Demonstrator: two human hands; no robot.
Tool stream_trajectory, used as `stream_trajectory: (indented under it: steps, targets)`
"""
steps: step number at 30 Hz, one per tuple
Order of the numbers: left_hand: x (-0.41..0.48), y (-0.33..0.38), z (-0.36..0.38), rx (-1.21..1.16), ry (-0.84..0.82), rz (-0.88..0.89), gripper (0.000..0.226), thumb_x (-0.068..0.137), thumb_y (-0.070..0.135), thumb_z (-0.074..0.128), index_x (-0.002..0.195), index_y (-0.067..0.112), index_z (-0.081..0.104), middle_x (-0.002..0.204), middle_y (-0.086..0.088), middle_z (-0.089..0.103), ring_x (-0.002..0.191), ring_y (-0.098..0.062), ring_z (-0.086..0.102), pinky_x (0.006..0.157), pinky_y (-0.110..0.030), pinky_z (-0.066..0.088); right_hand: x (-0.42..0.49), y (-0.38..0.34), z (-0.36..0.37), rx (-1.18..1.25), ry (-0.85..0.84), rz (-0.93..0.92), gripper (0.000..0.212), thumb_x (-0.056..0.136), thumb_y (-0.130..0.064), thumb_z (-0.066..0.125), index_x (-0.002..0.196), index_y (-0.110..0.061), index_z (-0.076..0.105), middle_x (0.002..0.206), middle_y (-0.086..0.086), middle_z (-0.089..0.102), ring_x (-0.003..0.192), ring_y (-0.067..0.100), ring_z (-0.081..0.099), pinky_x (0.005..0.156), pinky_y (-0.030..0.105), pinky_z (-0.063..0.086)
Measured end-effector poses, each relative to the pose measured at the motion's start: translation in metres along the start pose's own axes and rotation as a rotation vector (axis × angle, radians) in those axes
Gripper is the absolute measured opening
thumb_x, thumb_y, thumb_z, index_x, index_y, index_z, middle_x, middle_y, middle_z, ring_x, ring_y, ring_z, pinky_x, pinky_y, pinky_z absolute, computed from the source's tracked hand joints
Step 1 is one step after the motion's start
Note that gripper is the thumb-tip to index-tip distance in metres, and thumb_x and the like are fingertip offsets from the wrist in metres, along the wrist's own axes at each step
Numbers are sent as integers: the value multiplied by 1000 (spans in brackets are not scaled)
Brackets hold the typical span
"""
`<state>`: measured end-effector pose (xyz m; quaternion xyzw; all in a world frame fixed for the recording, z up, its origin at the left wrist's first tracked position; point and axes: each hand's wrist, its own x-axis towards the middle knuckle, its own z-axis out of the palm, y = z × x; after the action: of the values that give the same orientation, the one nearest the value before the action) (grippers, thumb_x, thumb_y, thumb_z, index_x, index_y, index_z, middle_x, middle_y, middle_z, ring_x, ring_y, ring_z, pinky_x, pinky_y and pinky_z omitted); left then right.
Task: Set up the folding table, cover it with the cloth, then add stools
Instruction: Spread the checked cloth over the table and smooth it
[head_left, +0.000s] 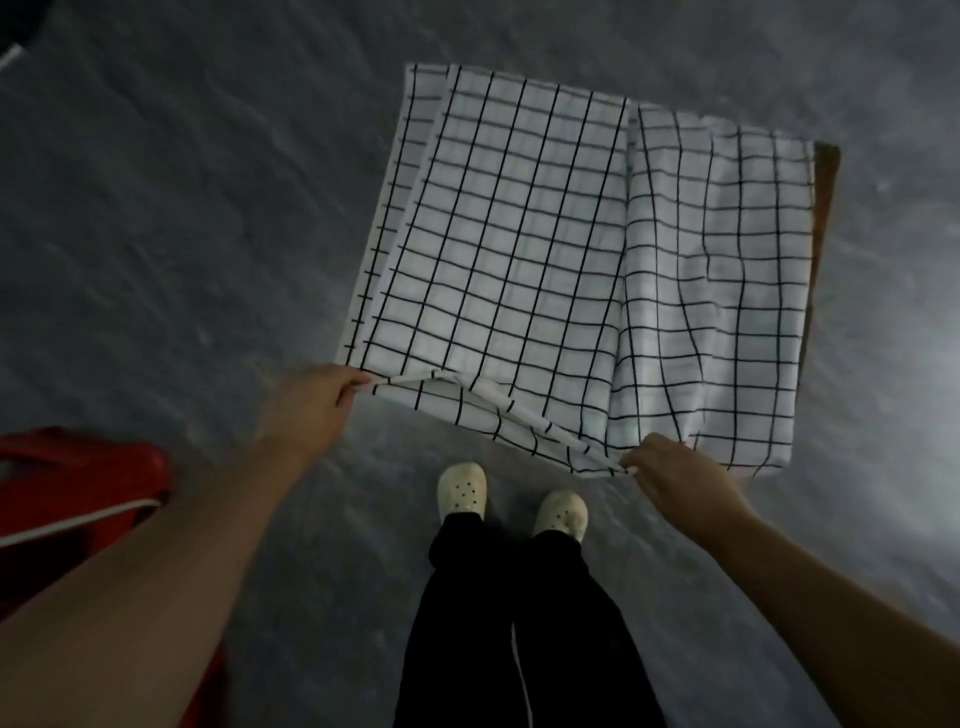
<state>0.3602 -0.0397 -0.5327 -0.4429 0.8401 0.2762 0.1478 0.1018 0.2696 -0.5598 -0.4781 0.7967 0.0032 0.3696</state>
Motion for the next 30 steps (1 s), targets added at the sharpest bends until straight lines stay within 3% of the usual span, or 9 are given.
stream_trajectory:
  steps: [8,13,17,21,25,27,30]
  targets:
    - [16,-25,35,47,-43,20,27,94,9,47,115,13,65,111,-11,64,95,-27,59,74,-29,42,23,-4,51,50,2,122,24,94,-16,47,111,-21,63,110,-3,57,103,16,54,73,27,36]
    - [25,-41,46,153,-97,70,25,93,7,46,107,13,66,109,-9,65,94,-27,59,77,-34,45,32,-8,68,91,30,208,25,93,-13,48,109,-20,65,110,0,59,103,20,56,75,30,41]
    - [30,-42,51,232,-148,94,28,94,8,44,112,13,65,116,-9,64,100,-27,59,84,-36,46,38,-12,78,121,41,257,25,93,-14,47,109,-21,65,108,0,58,102,21,55,73,30,41]
    - [39,-38,58,200,-222,175,36,86,2,51,119,13,62,120,-10,62,107,-28,56,92,-38,44,43,-7,78,143,12,210,24,92,-16,48,109,-21,64,108,0,57,103,19,54,76,29,41]
    - [42,-2,67,232,-181,357,45,80,7,55,124,19,58,125,-3,57,117,-24,50,107,-42,26,37,2,69,222,-34,89,28,86,-22,61,114,-20,62,110,0,55,108,18,51,88,29,41]
    - [44,27,75,239,-144,468,45,82,12,54,126,22,56,128,0,55,120,-21,48,109,-42,24,34,10,57,290,43,104,29,86,-26,63,115,-20,62,111,-3,55,109,13,49,91,28,40]
    - [54,78,95,207,-123,615,47,86,17,57,132,19,50,135,-3,51,124,-23,45,107,-40,29,38,35,29,383,320,224,23,90,-25,59,112,-19,63,110,-4,55,106,12,50,88,27,39]
